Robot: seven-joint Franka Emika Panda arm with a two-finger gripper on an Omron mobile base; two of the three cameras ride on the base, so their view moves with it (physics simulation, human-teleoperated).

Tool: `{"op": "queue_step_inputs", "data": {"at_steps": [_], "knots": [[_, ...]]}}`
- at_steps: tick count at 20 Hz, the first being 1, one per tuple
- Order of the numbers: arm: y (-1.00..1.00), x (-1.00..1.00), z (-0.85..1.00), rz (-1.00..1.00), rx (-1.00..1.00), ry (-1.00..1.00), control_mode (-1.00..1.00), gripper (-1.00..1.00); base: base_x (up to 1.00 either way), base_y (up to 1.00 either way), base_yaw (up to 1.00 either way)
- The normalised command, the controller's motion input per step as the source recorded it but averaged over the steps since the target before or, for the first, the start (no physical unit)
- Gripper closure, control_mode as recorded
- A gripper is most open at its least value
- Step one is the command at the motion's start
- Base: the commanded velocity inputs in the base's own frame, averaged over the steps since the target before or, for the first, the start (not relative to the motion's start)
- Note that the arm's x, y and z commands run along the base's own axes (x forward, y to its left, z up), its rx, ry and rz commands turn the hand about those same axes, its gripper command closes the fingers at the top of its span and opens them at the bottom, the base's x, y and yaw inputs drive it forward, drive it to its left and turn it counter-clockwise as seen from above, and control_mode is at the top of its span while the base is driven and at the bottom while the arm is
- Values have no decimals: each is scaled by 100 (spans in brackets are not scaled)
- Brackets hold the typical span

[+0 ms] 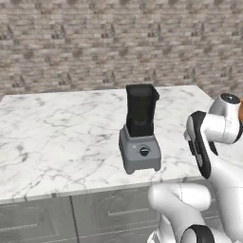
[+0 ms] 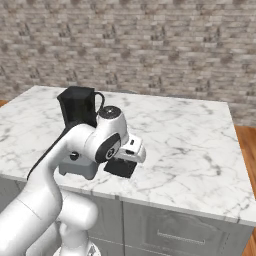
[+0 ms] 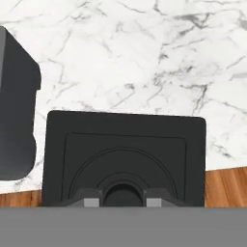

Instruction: Grab the lemon and lime from the fridge, place them in the blender, close the lid, and turn on the blender to create a marinade.

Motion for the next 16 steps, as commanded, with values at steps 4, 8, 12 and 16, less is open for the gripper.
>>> {"op": "queue_step_inputs", "data": {"at_steps": [4, 8, 12, 16], "knots": [[1, 0, 100, -8, -6, -8, -100, 100, 0, 0, 0], [0, 4, 100, -6, -6, -7, -100, 100, 0, 0, 0], [3, 28, 100, -1, -6, -5, -100, 100, 0, 0, 0], [26, 34, 100, 0, -1, 0, -100, 100, 0, 0, 0]]}}
